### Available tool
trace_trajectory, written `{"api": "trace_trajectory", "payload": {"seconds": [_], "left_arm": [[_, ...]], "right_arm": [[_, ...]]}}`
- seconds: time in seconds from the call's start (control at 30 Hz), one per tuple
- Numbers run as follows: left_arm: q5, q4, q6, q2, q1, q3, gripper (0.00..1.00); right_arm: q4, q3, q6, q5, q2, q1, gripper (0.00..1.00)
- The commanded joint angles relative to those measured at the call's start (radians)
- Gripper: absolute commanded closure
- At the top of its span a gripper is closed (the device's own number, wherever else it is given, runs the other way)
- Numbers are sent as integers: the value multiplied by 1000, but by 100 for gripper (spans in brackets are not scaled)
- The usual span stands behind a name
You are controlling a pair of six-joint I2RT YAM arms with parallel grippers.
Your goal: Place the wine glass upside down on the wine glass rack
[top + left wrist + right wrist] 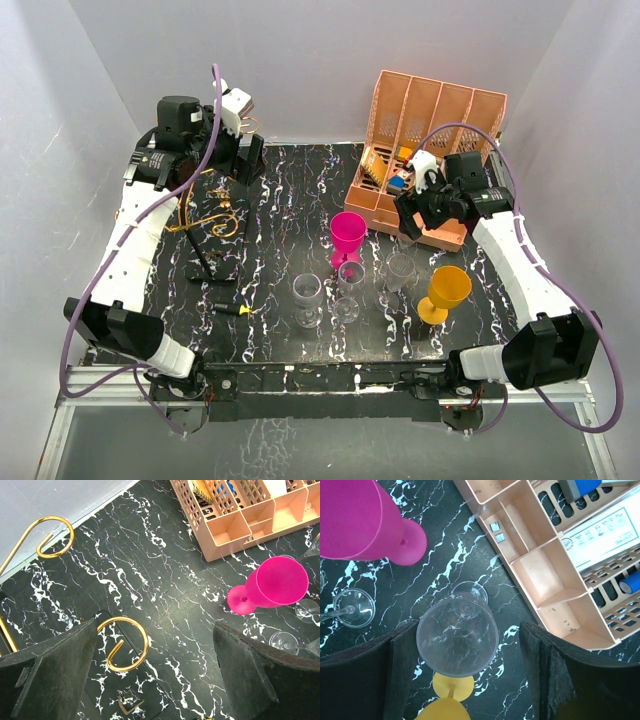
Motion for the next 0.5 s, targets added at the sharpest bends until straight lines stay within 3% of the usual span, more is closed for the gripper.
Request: {"api": "trace_trajectory", "payload": {"seconds": [0.0, 0.47], "left_arm": [[24, 13, 7, -51, 1, -13, 3], [24, 13, 10, -52, 1, -14, 3]], "right_arm": [[50, 14, 10, -50, 7, -7, 19], [52, 3, 8, -27, -6, -6, 29]]}}
